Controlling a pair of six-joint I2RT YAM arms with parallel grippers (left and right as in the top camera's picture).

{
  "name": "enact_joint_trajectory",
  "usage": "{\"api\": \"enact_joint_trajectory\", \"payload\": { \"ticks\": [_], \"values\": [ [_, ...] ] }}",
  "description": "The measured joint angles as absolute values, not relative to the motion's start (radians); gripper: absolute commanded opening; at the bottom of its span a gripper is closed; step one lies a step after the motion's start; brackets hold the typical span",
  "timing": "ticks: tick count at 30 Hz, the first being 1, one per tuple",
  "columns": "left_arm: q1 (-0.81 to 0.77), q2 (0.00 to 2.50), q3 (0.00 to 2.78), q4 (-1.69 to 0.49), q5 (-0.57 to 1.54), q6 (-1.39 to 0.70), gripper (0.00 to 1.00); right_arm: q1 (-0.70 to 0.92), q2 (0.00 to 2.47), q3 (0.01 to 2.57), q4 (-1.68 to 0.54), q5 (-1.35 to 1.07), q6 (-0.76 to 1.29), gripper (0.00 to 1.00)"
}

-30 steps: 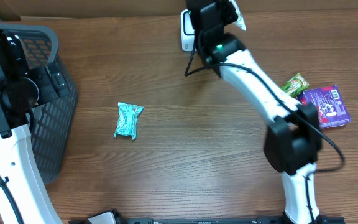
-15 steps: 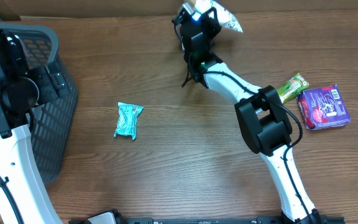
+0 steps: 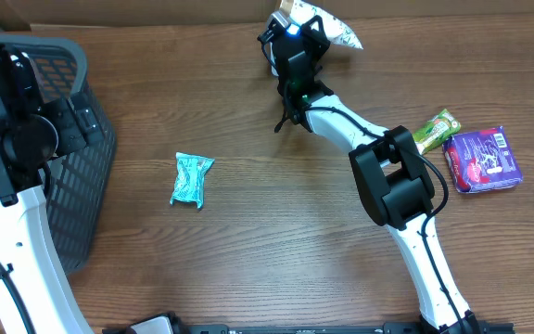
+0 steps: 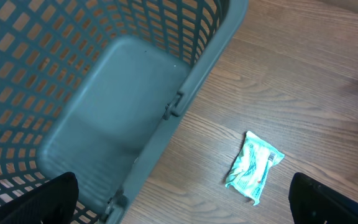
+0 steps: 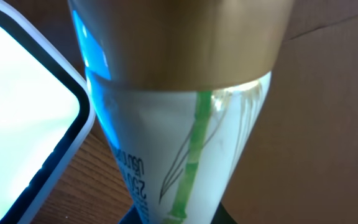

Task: Scan the item barcode
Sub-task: 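Raise the tube and hold it in front of the scanner, then carry the tube right and lower it beside the green pouch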

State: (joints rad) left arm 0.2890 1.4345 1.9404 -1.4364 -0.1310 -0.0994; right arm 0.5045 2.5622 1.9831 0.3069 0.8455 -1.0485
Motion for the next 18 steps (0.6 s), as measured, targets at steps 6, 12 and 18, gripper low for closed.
{"api": "enact_joint_trajectory", "payload": {
  "ticks": [6, 12, 18],
  "values": [
    [0.289, 1.435, 1.940, -1.436, -0.131, -0.099, 0.99, 0.511, 2.562, 1.983, 0.314, 0.892, -1.043, 0.04],
    [0.289, 1.435, 1.940, -1.437, -0.131, -0.100, 0.99, 0.538, 2.519, 1.983, 0.111, 1.010, -0.925, 0.03],
    [0.289, 1.435, 1.940, -1.437, -0.131, -0.099, 0.99, 0.557, 2.304, 1.977, -0.500, 0.952, -0.603, 0.04]
  ]
}}
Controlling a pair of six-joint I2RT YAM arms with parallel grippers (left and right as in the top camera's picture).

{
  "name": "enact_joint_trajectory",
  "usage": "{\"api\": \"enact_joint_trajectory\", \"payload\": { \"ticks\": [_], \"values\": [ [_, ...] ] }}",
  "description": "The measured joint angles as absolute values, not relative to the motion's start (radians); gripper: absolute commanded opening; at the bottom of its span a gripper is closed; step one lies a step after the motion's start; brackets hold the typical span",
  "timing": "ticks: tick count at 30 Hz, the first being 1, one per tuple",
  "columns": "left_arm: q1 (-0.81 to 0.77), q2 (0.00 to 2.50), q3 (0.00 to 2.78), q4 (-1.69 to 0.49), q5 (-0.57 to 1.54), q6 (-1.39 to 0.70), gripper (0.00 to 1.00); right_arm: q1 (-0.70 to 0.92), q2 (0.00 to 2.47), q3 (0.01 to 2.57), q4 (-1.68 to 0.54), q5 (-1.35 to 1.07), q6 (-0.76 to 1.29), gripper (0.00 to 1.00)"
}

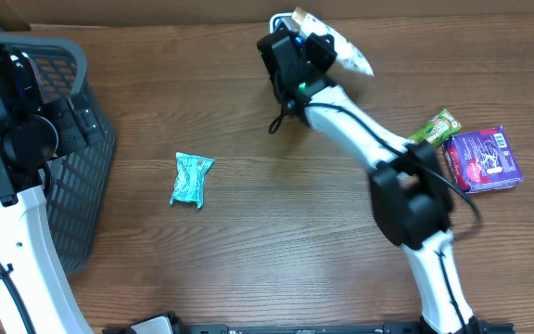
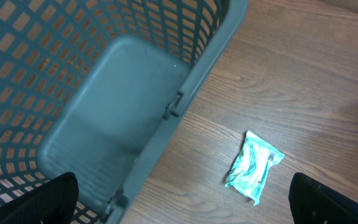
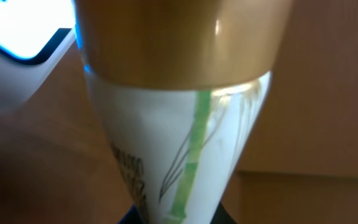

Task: Scan the item barcode
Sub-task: 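Carry the tube right and lower it beside the green pouch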

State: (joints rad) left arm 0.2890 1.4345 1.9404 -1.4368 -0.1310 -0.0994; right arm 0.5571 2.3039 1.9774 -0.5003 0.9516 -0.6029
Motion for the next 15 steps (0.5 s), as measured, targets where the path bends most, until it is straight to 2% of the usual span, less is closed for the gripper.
{"api": "enact_joint_trajectory", "payload": {
  "ticks": [3, 7, 9, 10, 11, 12, 13, 15],
  "values": [
    [0.289, 1.435, 1.940, -1.437, -0.131, -0.099, 1.00, 0.553, 2.133, 1.977, -0.797, 0.773, -0.337, 0.04],
    [0.289, 1.435, 1.940, -1.437, -0.131, -0.100, 1.00, 0.490, 1.979, 1.993, -1.013, 0.436, -0.027, 0.04],
    [0.289, 1.435, 1.940, -1.437, -0.131, -0.100, 0.99, 0.422, 1.953, 1.998, -1.055, 0.275, 0.095, 0.04],
    [0.289, 1.435, 1.940, -1.437, -0.131, -0.100, 1.00, 0.386, 1.953, 1.997, -1.067, 0.202, 0.145, 0.06],
    [0.289, 1.435, 1.940, -1.437, -0.131, -0.100, 1.00, 0.344, 1.963, 1.987, -1.072, 0.130, 0.200, 0.14],
    [0.289, 1.435, 1.940, -1.437, -0.131, -0.100, 1.00, 0.314, 1.974, 1.972, -1.069, 0.086, 0.238, 0.14],
    [0.289, 1.435, 1.940, -1.437, -0.131, -0.100, 1.00, 0.284, 1.989, 1.952, -1.063, 0.051, 0.273, 0.13],
    [0.289, 1.435, 1.940, -1.437, -0.131, -0.100, 1.00, 0.229, 2.025, 1.891, -1.033, -0.001, 0.336, 0.04]
  ]
}}
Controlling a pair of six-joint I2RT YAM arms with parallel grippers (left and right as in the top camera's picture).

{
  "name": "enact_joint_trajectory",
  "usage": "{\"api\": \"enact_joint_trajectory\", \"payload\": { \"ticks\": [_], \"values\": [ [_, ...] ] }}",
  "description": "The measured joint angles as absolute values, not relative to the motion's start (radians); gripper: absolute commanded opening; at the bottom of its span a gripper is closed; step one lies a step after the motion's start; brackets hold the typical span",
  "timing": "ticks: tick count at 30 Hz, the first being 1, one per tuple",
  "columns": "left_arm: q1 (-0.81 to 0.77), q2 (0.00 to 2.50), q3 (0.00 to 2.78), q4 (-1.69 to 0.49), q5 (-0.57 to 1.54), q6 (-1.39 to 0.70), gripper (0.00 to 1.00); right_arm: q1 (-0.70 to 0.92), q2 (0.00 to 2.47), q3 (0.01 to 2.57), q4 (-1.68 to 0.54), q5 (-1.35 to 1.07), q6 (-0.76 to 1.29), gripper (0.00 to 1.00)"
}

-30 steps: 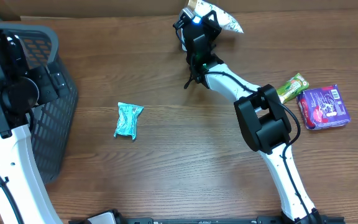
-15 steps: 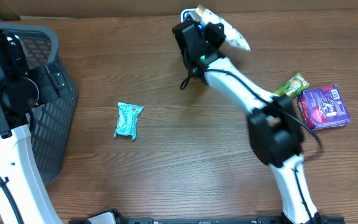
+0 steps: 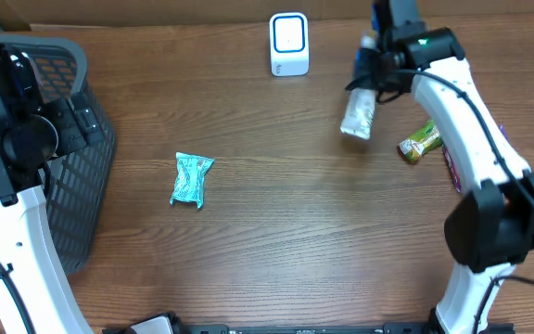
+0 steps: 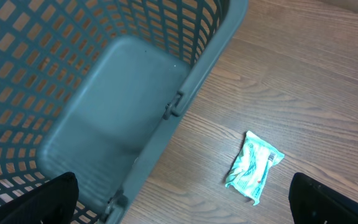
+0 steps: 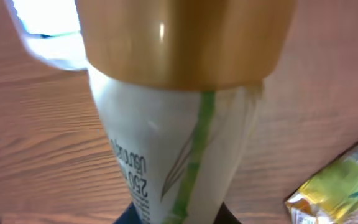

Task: Scan the item barcode
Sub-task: 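Carry the tube right and lower it beside the green pouch, then move the right gripper left to the mint-green snack bag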

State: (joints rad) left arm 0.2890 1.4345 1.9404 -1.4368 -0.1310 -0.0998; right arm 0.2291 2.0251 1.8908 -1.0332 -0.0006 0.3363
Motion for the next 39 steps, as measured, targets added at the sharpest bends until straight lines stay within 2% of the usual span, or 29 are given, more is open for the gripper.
{"api": "enact_joint_trajectory", "payload": {
  "ticks": [7, 10, 15, 18, 19, 20, 21, 22, 23, 26, 32, 39],
  "values": [
    [0.289, 1.435, 1.940, -1.437, -0.131, -0.099, 1.00, 0.121, 2.120, 1.679, -0.967, -0.015, 0.513, 0.04],
    [0.289, 1.435, 1.940, -1.437, -0.131, -0.100, 1.00, 0.081, 2.120, 1.650, -0.973, 0.011, 0.564, 0.13],
    [0.289, 1.435, 1.940, -1.437, -0.131, -0.100, 1.00, 0.022, 2.120, 1.647, -1.007, 0.083, 0.592, 0.21],
    [0.289, 1.435, 1.940, -1.437, -0.131, -0.100, 1.00, -0.013, 2.119, 1.647, -1.020, 0.115, 0.593, 0.29],
    [0.289, 1.435, 1.940, -1.437, -0.131, -0.100, 1.00, -0.023, 2.119, 1.647, -1.031, 0.126, 0.592, 0.33],
    [0.289, 1.435, 1.940, -1.437, -0.131, -0.100, 1.00, -0.038, 2.119, 1.647, -1.046, 0.136, 0.595, 0.42],
    [0.289, 1.435, 1.940, -1.437, -0.131, -0.100, 1.00, -0.044, 2.119, 1.647, -1.051, 0.138, 0.596, 0.53],
    [0.289, 1.435, 1.940, -1.437, -0.131, -0.099, 0.99, -0.057, 2.118, 1.647, -1.066, 0.140, 0.599, 0.68],
    [0.289, 1.435, 1.940, -1.437, -0.131, -0.100, 1.00, -0.062, 2.118, 1.647, -1.071, 0.139, 0.590, 0.77],
    [0.289, 1.435, 1.940, -1.437, -0.131, -0.100, 1.00, -0.079, 2.115, 1.652, -1.099, 0.114, 0.551, 0.90],
    [0.289, 1.435, 1.940, -1.437, -0.131, -0.100, 1.00, -0.068, 2.048, 1.708, -1.186, 0.003, 0.484, 0.95],
    [0.289, 1.435, 1.940, -1.437, -0.131, -0.100, 1.00, 0.052, 1.939, 1.738, -1.085, -0.268, 0.417, 0.99]
  ]
}}
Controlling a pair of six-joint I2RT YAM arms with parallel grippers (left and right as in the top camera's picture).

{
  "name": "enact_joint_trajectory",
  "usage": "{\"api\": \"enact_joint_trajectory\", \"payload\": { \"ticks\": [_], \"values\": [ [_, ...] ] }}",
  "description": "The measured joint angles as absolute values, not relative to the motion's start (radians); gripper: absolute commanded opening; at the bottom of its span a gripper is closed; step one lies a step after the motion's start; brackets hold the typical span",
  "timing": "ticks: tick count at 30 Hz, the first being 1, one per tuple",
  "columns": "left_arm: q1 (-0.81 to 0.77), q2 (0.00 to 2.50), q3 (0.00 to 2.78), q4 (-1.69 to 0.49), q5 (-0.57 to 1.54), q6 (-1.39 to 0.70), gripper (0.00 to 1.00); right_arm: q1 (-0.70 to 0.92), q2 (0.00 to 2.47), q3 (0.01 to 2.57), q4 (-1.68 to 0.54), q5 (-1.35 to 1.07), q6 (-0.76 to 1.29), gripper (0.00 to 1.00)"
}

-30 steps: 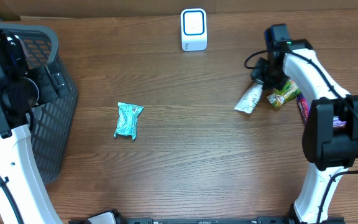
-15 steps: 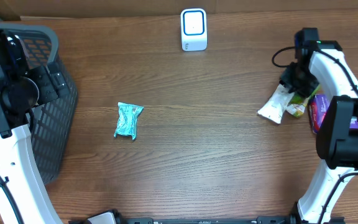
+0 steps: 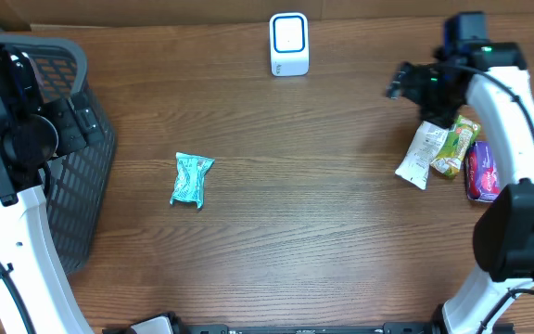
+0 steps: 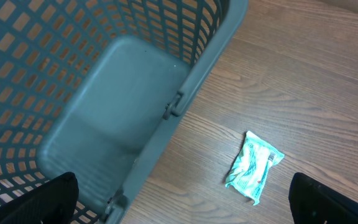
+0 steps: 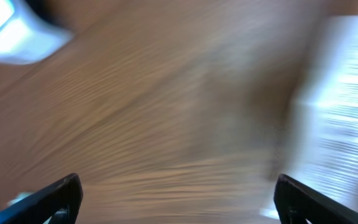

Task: Scan the item barcode
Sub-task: 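Move the right gripper left to the mint-green snack bag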

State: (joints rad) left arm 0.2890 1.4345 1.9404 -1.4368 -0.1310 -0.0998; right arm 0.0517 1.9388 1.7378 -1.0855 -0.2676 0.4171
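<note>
A white tube with a gold cap (image 3: pixel 422 155) lies on the table at the right, against a green snack pack (image 3: pixel 453 147). My right gripper (image 3: pixel 399 83) hovers open above and left of it, holding nothing; its blurred wrist view shows empty wood between the fingertips (image 5: pixel 179 199) and a white blur, probably the tube (image 5: pixel 340 93), at the right. The white scanner (image 3: pixel 288 44) stands at the back centre. My left gripper (image 4: pixel 182 199) is open over the basket edge. A teal packet (image 3: pixel 191 179) (image 4: pixel 253 167) lies left of centre.
A grey mesh basket (image 3: pixel 82 186) (image 4: pixel 104 118) fills the left side under the left arm. A purple packet (image 3: pixel 482 172) lies beside the green pack near the right edge. A cardboard wall runs along the back.
My right gripper held the tube in the air right of the scanner; now the tube lies on the table by the green pack and the gripper is open, apart from it. The left arm is unchanged.
My right gripper held the tube up against the scanner, then still there, tilted. Then it held the tube out to the right of the scanner. Now the tube rests by the green and purple packs, which have shifted, and the gripper is open.
</note>
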Motion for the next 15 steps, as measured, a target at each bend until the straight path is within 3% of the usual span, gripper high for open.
{"api": "enact_joint_trajectory", "payload": {
  "ticks": [9, 15],
  "values": [
    [0.289, 1.435, 1.940, -1.437, -0.131, -0.100, 0.99, 0.378, 1.941, 1.555, -0.757, -0.471, 0.512, 0.98],
    [0.289, 1.435, 1.940, -1.437, -0.131, -0.100, 1.00, 0.561, 1.943, 1.435, -0.479, -0.451, 0.674, 0.90]
  ]
}}
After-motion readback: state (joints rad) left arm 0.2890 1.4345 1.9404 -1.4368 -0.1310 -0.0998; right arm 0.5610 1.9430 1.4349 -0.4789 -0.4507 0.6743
